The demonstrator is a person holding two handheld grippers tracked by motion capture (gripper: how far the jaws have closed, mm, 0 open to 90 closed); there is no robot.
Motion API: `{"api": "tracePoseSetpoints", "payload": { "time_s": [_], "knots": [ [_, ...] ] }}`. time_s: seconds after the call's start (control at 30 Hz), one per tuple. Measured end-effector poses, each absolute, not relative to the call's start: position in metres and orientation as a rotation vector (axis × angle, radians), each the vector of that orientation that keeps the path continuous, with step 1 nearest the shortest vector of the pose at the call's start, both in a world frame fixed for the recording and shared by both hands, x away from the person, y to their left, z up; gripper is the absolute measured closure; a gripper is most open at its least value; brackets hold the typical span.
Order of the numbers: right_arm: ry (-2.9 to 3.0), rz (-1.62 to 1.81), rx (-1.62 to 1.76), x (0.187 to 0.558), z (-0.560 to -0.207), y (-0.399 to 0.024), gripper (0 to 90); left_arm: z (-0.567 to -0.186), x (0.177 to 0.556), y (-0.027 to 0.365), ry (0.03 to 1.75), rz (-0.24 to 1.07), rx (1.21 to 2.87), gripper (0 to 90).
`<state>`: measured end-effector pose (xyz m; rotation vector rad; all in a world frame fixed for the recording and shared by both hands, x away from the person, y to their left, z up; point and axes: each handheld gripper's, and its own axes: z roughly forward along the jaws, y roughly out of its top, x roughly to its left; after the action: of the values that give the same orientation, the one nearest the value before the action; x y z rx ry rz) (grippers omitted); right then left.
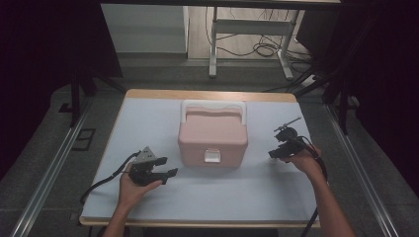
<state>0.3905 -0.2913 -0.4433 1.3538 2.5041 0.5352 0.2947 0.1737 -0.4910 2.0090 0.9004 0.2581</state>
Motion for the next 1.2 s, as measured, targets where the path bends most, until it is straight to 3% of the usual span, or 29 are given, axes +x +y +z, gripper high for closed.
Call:
{"api": "tracePoseSetpoints", "payload": {
  "time_s": [0.2,0.5,1.2],
  "knots": [
    [2.396,0.696,1.337,0.373,-0.415,-0.301,42.9,-0.491,0.295,0.174,0.901,0.255,2.002,36.4],
    [2.354,0.961,1.246,0.341,-0.393,-0.297,45.8,-0.491,0.295,0.173,0.894,0.256,2.013,36.4],
    [2.36,1.254,1.164,0.302,-0.469,-0.267,48.5,-0.494,0.295,0.171,0.905,0.254,2.022,36.4]
  ]
}}
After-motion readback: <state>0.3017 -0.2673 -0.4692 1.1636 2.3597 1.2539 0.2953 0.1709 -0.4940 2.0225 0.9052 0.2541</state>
